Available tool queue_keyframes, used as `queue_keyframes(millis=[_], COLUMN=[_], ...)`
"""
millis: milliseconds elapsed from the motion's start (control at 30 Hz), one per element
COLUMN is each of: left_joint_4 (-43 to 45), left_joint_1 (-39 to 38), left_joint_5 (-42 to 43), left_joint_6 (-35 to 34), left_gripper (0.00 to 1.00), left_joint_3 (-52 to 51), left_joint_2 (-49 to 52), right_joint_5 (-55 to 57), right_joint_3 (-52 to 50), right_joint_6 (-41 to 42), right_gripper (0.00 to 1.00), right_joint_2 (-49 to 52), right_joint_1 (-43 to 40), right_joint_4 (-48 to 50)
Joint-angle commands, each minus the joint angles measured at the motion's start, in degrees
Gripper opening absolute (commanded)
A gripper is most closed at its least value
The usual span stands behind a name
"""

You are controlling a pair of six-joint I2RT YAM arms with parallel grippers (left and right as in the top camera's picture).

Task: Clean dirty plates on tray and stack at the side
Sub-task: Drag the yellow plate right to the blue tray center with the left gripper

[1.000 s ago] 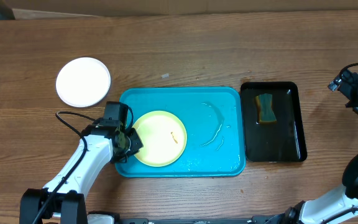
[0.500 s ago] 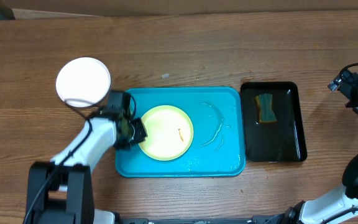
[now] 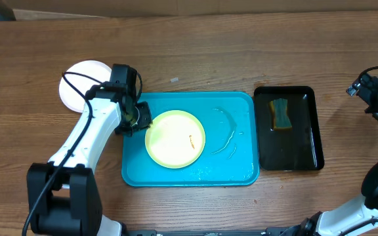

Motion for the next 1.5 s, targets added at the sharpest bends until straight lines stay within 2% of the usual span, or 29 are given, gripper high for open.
queue_keyframes(millis=[0,267,400,500,533,567,633,733,833,867,933,1000,1233,1467], left_joint_4=[-3.30,-0.74,2.19,4.87,5.51,6.08,6.32,6.73,7.65,8.37,9.20,9.73,9.97,9.97], left_joint_1=[-0.70,-2.38,-2.64,-2.64,-2.64,-2.64,-2.64,-2.67,-2.64,-2.64,-2.64,-2.64,-2.89,-3.04], left_joint_5=[-1.05,1.01,2.34,5.97,7.15,8.90,10.14,12.85,12.24,11.78,11.02,10.95,10.93,10.95], left_joint_6=[0.98,1.90,1.84,1.70,1.01,-3.89,-7.98,-8.74,-7.19,-6.08,-5.49,-5.51,-4.17,-2.01], left_gripper=[0.34,0.22,0.05,0.04,0.04,0.04,0.04,0.09,0.28,0.31,0.32,0.28,0.25,0.35], left_joint_3=[0.22,-1.51,-1.51,-1.25,-1.22,-1.22,-1.22,-1.22,-1.18,-1.18,-1.18,-1.18,-1.18,-1.18], left_joint_2=[3.96,11.96,13.38,13.27,13.27,13.27,13.27,13.27,13.27,13.27,13.27,13.27,13.27,13.27], right_joint_5=[0.15,0.15,0.15,0.15,0.15,0.15,0.15,0.15,0.15,0.15,0.15,0.15,0.15,-0.07], right_joint_3=[0.76,0.76,0.76,0.76,0.76,0.76,0.76,0.76,0.76,0.76,0.76,0.76,0.76,0.76], right_joint_6=[0.22,0.22,0.22,0.22,0.22,0.22,0.22,0.22,0.22,0.22,0.22,0.22,0.22,0.24], right_gripper=[1.00,1.00,1.00,1.00,1.00,1.00,1.00,1.00,1.00,1.00,1.00,1.00,1.00,1.00], right_joint_2=[-0.55,-0.55,-0.55,-0.55,-0.55,-0.55,-0.55,-0.55,-0.55,-0.55,-0.55,-0.55,-0.55,-0.55], right_joint_1=[-0.07,-0.07,-0.07,-0.07,-0.07,-0.07,-0.07,-0.07,-0.07,-0.07,-0.07,-0.07,-0.07,-0.07], right_joint_4=[0.31,0.31,0.31,0.31,0.31,0.31,0.31,0.31,0.31,0.31,0.31,0.31,0.31,2.51])
